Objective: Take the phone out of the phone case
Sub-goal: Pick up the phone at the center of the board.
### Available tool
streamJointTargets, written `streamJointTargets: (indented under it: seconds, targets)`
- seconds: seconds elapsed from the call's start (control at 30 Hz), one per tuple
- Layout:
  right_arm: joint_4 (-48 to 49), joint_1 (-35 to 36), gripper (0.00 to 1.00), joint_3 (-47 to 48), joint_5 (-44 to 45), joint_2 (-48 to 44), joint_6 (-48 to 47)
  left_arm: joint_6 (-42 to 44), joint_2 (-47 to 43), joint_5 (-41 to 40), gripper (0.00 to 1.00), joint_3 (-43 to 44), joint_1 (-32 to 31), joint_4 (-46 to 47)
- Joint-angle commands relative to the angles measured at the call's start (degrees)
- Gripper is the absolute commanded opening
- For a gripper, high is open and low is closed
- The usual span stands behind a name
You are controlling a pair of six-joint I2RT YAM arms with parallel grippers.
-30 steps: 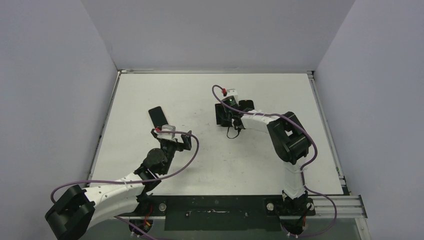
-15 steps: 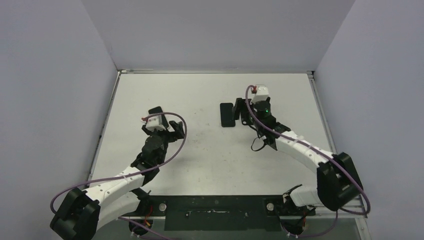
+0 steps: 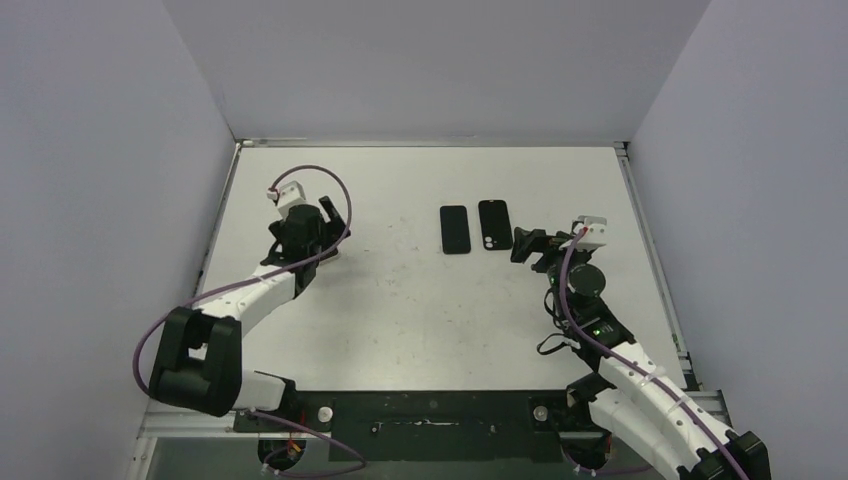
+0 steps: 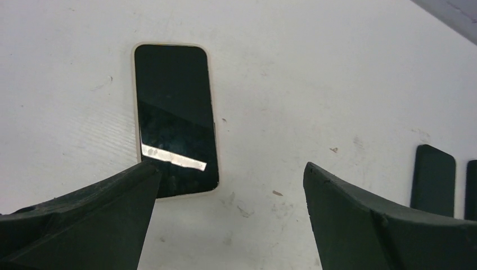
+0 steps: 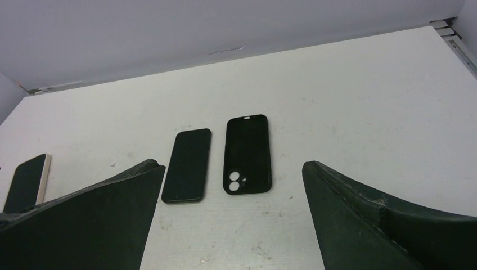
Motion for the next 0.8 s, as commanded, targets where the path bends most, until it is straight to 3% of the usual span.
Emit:
streamJointTargets:
  seconds: [0.0, 0.17, 0.33, 0.53, 0.77]
  targets:
    - [4.8, -0.6, 1.00, -3.6, 2.7, -3.4, -0.8, 2.4, 7.1, 5.0, 0.97, 8.3, 3.3, -7.9]
    - [8.9, -0.9, 1.00, -7.3, 1.2, -4.1, 1.5, 8.0, 15.3, 2.9, 0.97, 17.7, 3.8, -17.7]
    - [10.0, -1.1, 1.00, -9.3, 5.2, -2.7, 3.7, 9.7, 21.3, 0.0, 0.97, 24.4, 5.6, -23.4]
    - [24.6, -1.1, 1.00, -17.5, 7.1, -2.9, 1.7, 9.7, 26.4, -0.2, 0.97, 27.5, 7.7, -25.3]
    - [20.9, -1.1, 1.00, -16.0, 6.7, -1.5, 1.3, 8.9, 32.5, 2.1, 0.97, 30.4, 7.9, -25.0]
